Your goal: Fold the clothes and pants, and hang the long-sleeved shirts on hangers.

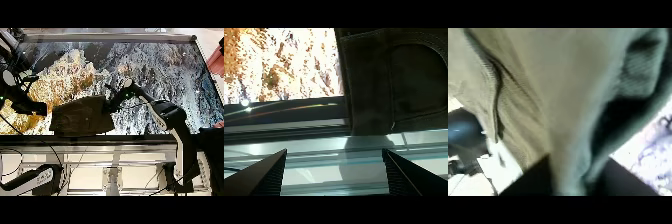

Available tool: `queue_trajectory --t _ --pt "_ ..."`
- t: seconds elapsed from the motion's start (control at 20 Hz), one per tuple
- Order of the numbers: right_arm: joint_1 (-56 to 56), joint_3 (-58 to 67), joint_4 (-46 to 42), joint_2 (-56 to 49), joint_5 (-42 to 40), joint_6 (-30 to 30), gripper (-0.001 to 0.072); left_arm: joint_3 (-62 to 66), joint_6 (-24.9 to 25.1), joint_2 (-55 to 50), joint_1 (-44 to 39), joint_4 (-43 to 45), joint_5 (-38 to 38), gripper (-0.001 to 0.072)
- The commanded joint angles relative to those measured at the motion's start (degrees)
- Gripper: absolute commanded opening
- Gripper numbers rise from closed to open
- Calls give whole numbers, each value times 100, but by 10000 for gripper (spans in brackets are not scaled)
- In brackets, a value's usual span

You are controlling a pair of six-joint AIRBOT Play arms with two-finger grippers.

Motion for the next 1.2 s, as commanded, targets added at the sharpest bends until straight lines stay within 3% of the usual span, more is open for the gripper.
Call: queue_trajectory --t 0.0,0.2,0.35,0.5,0.75,1.0,1.05,1.1,1.15 --pt "179 417 162 -63 186 144 35 -2 0 -4 7 7 2 689" --pt "-291 1325 -188 9 1130 463 17 -2 4 -4 7 7 2 688" --pt "-1178 1606 -1388 468 2441 686 17 -2 4 -4 7 7 2 688" --pt "-2450 1320 -2828 1233 2437 1104 17 -2 4 -4 7 7 2 688" --pt "-4618 1320 -4400 1958 2444 1469 17 -2 4 -4 7 7 2 688" --pt "-6317 1318 -4948 2111 2446 1735 18 -2 4 -4 7 7 2 688" --pt "-6526 1320 -4966 2118 2444 1735 83 -2 4 -4 7 7 2 688" --pt "-6717 1320 -4964 2124 2448 1735 310 -2 4 -4 7 7 2 688" --pt "-6876 1320 -4964 2138 2450 1733 492 -2 4 -4 7 9 2 689"
